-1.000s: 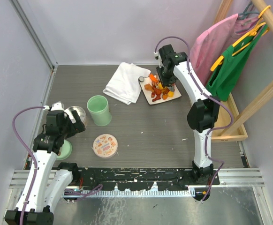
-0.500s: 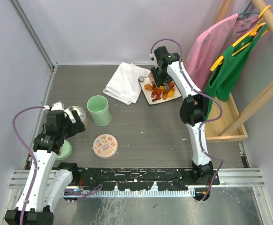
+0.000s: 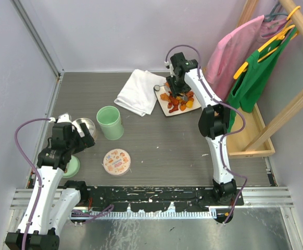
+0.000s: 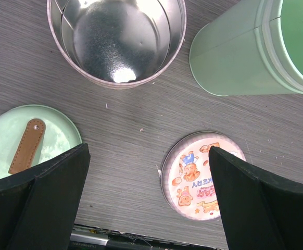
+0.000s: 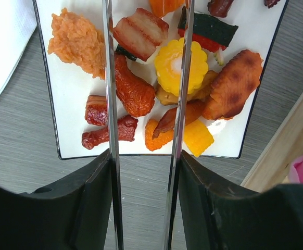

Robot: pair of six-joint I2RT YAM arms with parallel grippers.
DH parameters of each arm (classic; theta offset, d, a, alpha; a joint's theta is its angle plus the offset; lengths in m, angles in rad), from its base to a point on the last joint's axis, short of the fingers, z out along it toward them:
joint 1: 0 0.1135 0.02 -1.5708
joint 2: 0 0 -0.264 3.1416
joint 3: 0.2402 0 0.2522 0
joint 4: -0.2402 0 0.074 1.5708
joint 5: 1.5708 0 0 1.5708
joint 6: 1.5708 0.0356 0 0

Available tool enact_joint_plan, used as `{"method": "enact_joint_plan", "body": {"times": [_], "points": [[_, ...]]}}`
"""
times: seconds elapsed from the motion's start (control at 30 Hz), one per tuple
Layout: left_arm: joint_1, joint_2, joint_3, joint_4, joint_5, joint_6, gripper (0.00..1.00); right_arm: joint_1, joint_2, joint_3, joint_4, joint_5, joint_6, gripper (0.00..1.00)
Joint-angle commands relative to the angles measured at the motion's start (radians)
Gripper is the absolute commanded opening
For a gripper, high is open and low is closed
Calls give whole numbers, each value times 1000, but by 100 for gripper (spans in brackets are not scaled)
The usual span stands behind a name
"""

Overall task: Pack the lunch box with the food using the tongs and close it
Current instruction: Pick up the fake food from the plate.

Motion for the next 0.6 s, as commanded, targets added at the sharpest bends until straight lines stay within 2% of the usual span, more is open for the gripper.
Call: {"method": "enact_joint_plan", "body": {"times": [0.0, 0.33, 0.57], "points": [[-4, -2, 2, 50, 3, 11, 98, 5, 8, 47, 16, -20, -17, 51], [-4, -2, 2, 50, 3, 11, 98, 6, -37, 51, 10, -11, -6, 31], [-4, -6, 3, 50, 4, 12, 98, 5, -112, 29, 4, -5, 24, 21]]}}
